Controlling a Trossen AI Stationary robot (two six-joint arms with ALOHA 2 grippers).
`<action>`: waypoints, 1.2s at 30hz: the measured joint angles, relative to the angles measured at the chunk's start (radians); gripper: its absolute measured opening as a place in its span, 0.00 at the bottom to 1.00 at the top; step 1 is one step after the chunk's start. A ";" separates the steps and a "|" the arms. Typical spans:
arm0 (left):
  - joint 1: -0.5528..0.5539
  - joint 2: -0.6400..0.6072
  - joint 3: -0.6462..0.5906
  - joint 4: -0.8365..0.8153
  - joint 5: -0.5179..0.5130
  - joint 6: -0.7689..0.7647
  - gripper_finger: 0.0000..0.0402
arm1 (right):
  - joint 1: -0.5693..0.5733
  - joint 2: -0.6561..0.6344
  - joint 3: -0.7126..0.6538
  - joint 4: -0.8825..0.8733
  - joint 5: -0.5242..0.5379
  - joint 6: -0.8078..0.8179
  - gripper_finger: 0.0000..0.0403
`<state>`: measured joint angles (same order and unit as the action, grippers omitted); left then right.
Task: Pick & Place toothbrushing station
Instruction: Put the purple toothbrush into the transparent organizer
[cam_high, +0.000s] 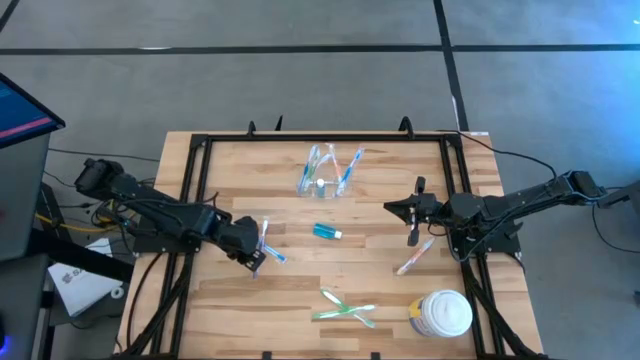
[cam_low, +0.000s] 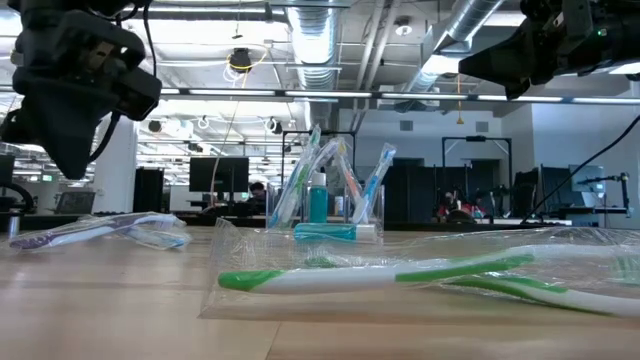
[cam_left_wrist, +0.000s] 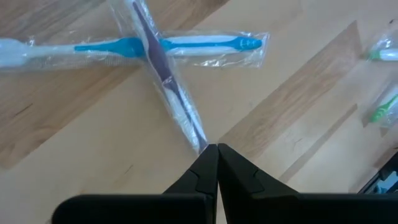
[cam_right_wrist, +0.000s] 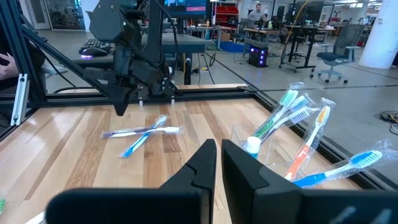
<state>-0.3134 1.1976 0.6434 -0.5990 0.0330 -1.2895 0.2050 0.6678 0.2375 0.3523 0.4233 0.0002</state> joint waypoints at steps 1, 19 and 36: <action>0.000 0.000 0.000 0.000 0.000 0.001 0.00 | 0.000 0.000 0.000 0.000 0.000 0.000 0.04; 0.000 0.006 -0.001 0.014 0.000 0.005 0.25 | 0.000 0.000 0.000 0.000 0.000 0.000 0.04; 0.000 0.152 -0.002 0.031 0.000 0.000 0.38 | 0.000 0.000 0.000 0.000 0.000 0.000 0.04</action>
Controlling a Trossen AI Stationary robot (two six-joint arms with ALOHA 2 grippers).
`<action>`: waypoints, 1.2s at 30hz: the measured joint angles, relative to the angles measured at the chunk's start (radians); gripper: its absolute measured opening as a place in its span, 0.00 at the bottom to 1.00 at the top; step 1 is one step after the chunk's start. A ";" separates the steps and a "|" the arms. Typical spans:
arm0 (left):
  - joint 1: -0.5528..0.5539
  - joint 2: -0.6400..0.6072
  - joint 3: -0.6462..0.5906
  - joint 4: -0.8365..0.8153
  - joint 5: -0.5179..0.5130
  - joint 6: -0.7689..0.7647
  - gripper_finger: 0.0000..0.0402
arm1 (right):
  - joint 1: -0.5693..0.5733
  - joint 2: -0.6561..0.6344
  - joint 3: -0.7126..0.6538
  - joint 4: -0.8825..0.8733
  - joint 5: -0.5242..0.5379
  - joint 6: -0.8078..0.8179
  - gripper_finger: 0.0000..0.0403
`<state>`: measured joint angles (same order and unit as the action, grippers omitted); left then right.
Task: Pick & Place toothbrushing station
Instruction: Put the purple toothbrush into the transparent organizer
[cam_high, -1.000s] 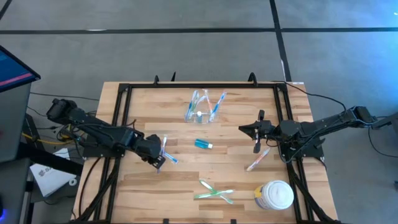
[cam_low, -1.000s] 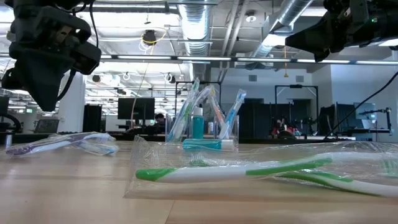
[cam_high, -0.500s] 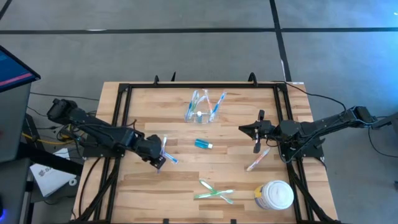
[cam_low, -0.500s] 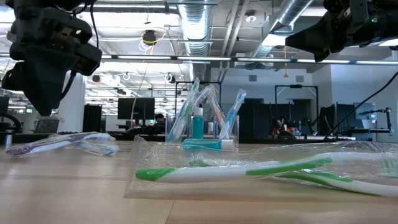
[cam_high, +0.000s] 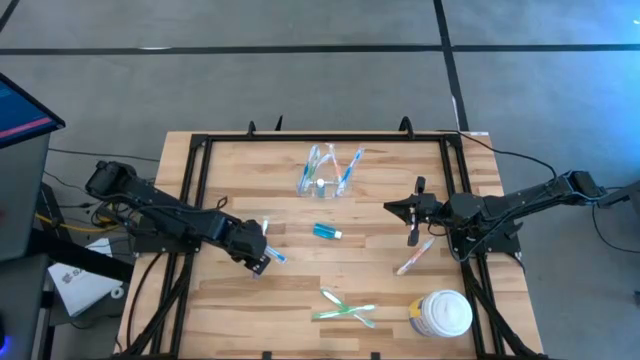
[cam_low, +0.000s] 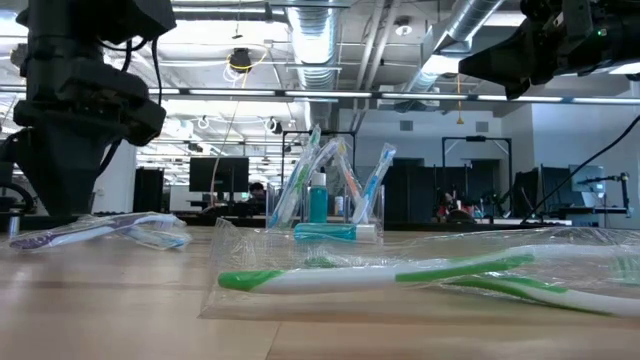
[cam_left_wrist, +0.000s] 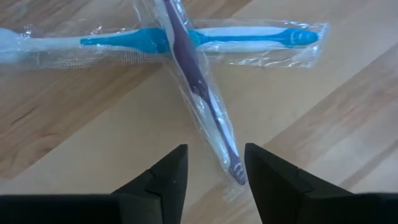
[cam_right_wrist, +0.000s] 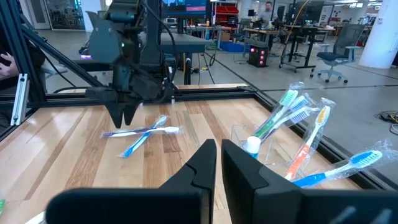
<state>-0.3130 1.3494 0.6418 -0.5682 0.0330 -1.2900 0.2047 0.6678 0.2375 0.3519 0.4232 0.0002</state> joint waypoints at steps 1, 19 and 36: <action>0.000 0.006 0.000 0.001 0.000 0.001 0.39 | 0.000 0.000 0.000 0.000 0.000 0.000 0.04; 0.000 0.022 0.000 0.032 -0.087 0.000 0.39 | 0.000 0.000 0.000 -0.001 0.000 0.000 0.04; 0.013 0.102 0.000 0.059 -0.106 0.002 0.38 | 0.000 0.000 0.000 -0.003 0.000 0.000 0.04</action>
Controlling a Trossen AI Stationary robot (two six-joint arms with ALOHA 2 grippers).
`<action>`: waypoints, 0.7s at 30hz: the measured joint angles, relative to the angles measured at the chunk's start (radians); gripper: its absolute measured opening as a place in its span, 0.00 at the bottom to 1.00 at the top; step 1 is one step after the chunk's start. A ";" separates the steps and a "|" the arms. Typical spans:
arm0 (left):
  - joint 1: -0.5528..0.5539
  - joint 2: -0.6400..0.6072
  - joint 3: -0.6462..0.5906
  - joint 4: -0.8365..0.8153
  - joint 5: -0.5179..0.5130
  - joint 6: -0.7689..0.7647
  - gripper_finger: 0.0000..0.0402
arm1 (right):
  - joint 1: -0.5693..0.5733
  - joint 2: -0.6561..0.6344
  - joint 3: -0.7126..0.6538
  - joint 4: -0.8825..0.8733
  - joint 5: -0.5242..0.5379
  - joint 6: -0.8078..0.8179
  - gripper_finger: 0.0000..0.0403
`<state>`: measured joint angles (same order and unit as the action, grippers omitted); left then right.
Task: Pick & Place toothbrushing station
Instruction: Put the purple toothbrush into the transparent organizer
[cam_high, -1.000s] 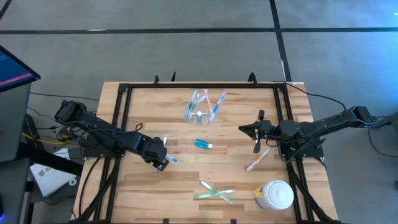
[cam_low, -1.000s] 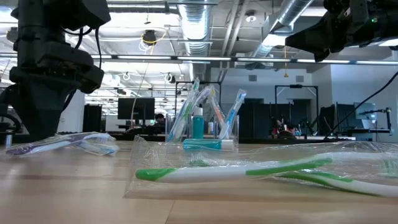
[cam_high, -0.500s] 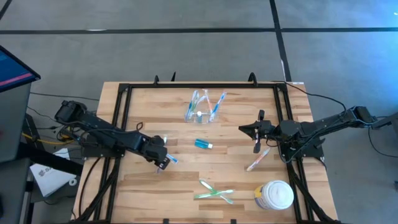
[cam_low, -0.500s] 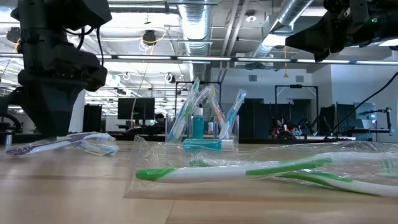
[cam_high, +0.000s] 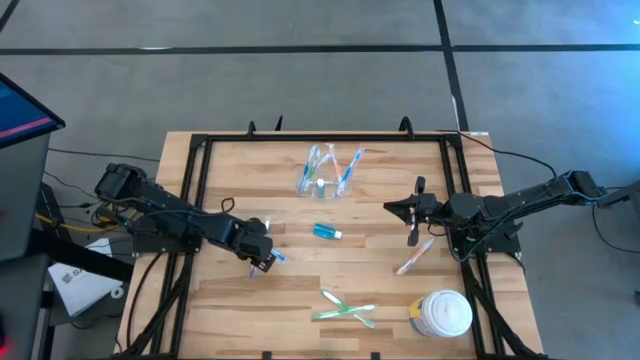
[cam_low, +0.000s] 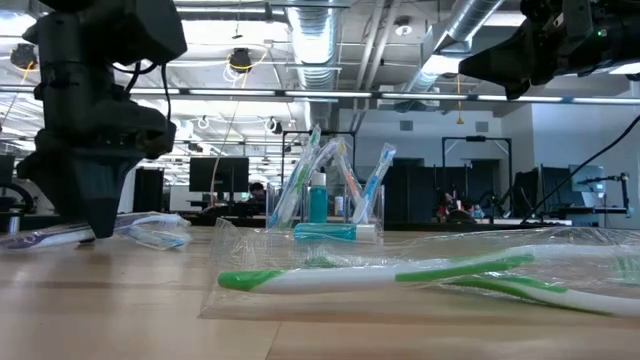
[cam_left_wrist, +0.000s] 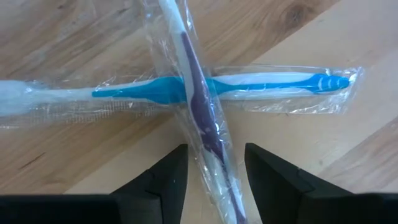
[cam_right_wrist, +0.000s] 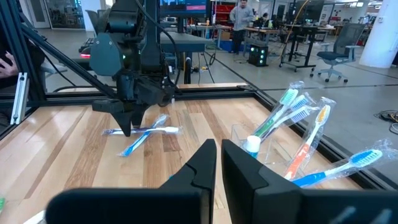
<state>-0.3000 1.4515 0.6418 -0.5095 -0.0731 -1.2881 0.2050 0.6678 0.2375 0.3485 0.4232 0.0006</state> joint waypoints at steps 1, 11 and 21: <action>0.000 0.002 0.001 -0.001 0.000 0.000 0.38 | 0.000 0.000 0.000 0.000 0.000 0.000 0.04; 0.000 0.003 0.001 -0.009 0.010 -0.002 0.28 | 0.000 0.000 0.000 0.000 0.000 0.000 0.04; 0.000 0.004 0.000 0.005 0.022 -0.003 0.15 | 0.000 0.000 0.000 0.000 0.000 0.000 0.04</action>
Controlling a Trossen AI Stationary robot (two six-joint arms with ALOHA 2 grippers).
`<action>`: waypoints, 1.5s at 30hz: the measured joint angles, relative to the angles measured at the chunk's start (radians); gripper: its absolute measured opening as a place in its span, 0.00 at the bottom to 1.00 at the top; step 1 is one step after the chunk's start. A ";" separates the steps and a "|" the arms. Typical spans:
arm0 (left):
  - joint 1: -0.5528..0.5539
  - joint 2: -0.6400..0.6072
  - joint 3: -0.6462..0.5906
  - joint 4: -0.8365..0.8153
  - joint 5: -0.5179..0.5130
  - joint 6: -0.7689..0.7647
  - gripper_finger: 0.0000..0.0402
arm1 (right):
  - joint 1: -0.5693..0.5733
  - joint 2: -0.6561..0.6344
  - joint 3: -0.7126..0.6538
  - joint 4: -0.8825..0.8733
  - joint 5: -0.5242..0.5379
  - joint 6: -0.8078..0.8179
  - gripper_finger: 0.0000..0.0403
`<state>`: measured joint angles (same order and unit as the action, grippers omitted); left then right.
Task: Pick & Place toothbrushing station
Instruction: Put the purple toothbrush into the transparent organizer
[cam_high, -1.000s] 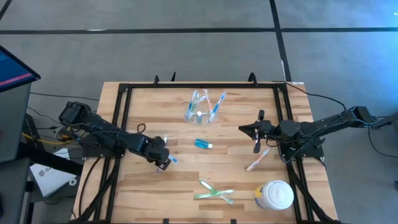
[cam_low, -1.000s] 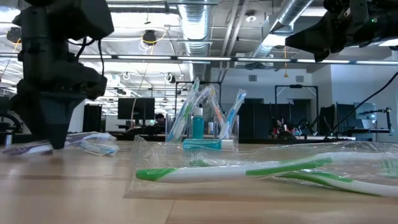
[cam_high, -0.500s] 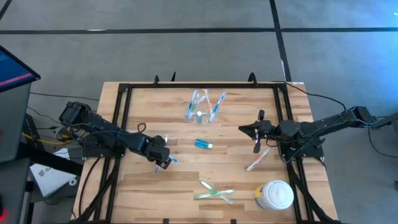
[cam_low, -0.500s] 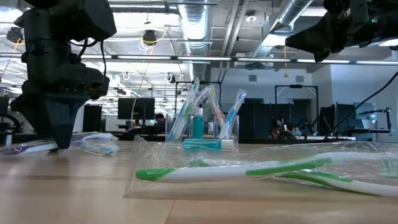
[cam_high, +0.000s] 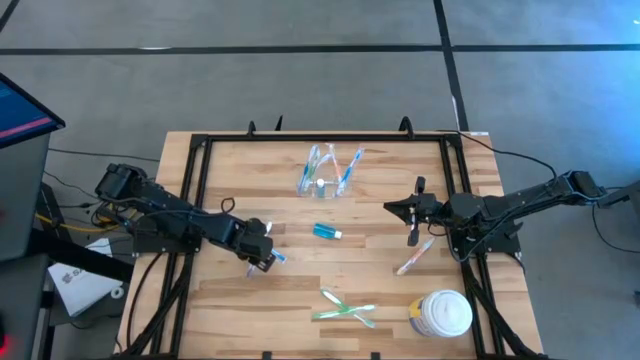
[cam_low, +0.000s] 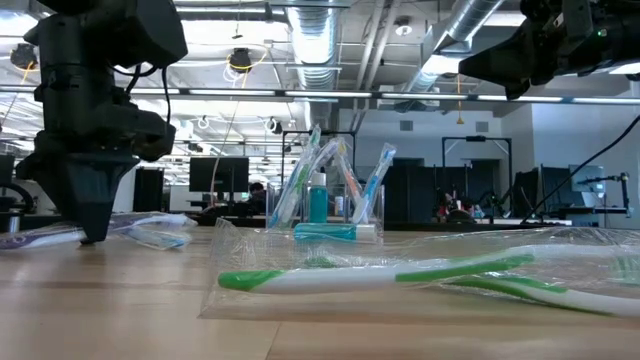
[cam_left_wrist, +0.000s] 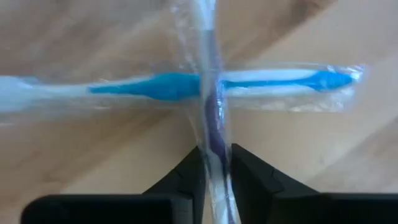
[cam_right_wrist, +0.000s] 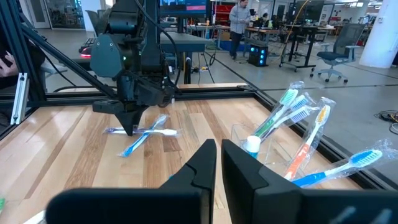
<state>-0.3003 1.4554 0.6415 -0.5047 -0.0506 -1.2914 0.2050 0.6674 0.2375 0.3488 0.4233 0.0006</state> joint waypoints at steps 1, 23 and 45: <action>0.000 0.000 0.000 0.007 0.005 0.000 0.13 | 0.000 0.000 0.000 0.000 0.000 0.000 0.04; -0.002 -0.204 0.000 0.015 -0.138 0.058 0.05 | 0.000 0.000 0.000 -0.003 0.000 0.000 0.04; 0.006 -0.337 0.000 0.412 -0.481 0.626 0.07 | 0.000 0.000 0.000 0.007 0.000 0.000 0.04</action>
<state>-0.2943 1.1183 0.6418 -0.0923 -0.5311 -0.6650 0.2047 0.6676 0.2375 0.3553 0.4236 0.0006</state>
